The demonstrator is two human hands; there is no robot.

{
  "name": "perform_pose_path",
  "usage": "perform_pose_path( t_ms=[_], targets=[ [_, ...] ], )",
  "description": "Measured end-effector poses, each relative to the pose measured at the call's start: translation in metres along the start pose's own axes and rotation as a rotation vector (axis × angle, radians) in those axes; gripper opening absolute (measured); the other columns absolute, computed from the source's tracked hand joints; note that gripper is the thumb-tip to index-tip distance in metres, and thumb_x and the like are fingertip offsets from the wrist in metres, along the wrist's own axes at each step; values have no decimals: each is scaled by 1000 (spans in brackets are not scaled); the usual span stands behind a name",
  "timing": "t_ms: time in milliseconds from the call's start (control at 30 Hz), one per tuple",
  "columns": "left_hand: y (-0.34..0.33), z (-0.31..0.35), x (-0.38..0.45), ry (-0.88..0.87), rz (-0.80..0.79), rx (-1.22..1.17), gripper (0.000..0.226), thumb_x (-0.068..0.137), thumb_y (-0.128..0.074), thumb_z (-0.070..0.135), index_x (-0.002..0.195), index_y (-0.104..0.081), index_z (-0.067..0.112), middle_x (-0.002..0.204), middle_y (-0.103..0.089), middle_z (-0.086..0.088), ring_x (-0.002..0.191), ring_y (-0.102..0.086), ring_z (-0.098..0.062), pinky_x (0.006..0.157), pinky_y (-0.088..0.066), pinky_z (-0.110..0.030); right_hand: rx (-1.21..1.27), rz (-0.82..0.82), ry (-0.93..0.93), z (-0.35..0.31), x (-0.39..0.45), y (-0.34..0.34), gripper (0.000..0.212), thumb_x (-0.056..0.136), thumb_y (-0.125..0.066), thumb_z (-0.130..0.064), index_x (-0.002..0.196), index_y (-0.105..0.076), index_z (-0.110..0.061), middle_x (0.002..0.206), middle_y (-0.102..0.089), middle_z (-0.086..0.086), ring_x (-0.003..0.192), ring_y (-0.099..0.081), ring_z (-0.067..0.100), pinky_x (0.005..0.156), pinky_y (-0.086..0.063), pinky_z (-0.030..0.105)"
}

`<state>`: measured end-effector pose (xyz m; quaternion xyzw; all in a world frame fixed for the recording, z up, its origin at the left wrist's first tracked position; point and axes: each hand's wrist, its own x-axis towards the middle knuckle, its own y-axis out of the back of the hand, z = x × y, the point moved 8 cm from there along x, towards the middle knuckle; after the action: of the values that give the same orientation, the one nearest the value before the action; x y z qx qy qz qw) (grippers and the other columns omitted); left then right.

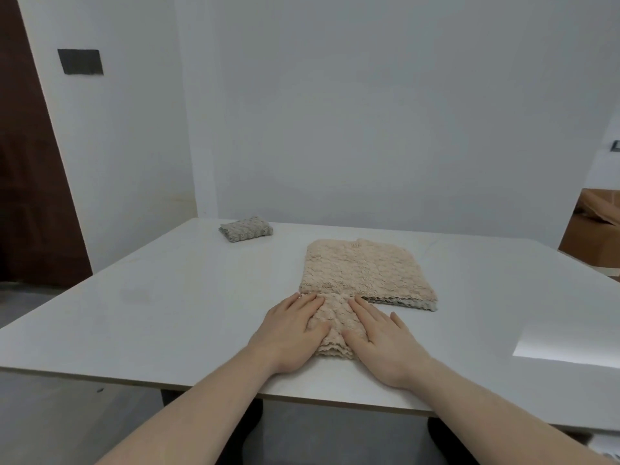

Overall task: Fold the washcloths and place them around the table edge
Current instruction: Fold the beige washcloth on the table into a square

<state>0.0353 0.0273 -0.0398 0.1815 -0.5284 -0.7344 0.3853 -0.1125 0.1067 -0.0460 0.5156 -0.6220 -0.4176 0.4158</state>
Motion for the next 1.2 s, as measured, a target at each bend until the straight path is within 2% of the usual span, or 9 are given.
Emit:
perform_pose_path(
  t_ms=[200,333,533,633,800,933,1033,1100,1200],
  targets=[
    [-8,-1,-1,80,-83,105,78,95,-13,75,162,0,37,168,4,18,156,1,-14,127,2,-43,6,-14,-8,-1,-1,1,69,99,-20,-62,159,-2,-34,165,4,-18,151,5,1,125,4,41],
    [-7,-4,-1,142,-72,131,79,96,-13,72,162,2,32,169,5,14,156,2,-13,126,3,-46,1,-16,-13,-2,-2,1,68,99,-21,-60,159,-2,-33,166,5,-18,151,5,1,125,4,42],
    [-5,-8,-8,251,-40,134,90,92,-12,76,163,-1,22,170,-3,7,156,1,-14,125,7,-51,-7,-13,-52,-3,-4,0,70,98,-18,-62,160,-2,-32,166,6,-17,152,4,4,125,4,45],
    [-4,-8,-12,291,-10,135,88,94,-9,73,163,-7,19,171,-5,3,157,1,-17,125,7,-52,-17,-11,-85,-1,-6,0,71,99,-17,-62,160,0,-31,166,5,-14,153,4,7,124,5,46],
    [-2,-10,-18,302,49,122,67,102,-13,50,162,-17,19,170,-8,-3,157,-2,-20,125,2,-53,-10,12,-128,-3,-13,3,72,98,-16,-59,160,3,-28,168,1,-8,154,1,11,124,2,48],
    [1,-8,-19,274,114,92,60,102,-17,41,156,-33,20,166,-24,-2,154,-14,-20,125,-5,-51,40,71,-134,-4,-19,8,72,97,-18,-58,160,0,-29,167,-10,-7,154,-6,13,124,-1,48],
    [4,-8,-19,248,175,79,54,100,-20,40,143,-47,21,153,-43,1,145,-31,-19,122,-16,-50,102,131,-138,-6,-23,14,70,96,-22,-54,160,-6,-30,162,-28,-5,151,-19,15,124,-7,46],
    [4,-9,-19,246,179,56,53,98,-19,42,134,-52,22,143,-50,3,138,-38,-18,120,-20,-50,136,161,-136,-7,-26,19,67,96,-25,-50,159,-10,-32,152,-43,-3,144,-30,15,124,-11,46],
    [6,-9,-21,257,166,29,41,99,-22,42,117,-53,23,124,-56,5,126,-46,-18,117,-24,-48,164,173,-127,-8,-29,22,65,96,-26,-47,158,-12,-35,139,-52,-3,136,-38,15,123,-14,46]
  ],
)
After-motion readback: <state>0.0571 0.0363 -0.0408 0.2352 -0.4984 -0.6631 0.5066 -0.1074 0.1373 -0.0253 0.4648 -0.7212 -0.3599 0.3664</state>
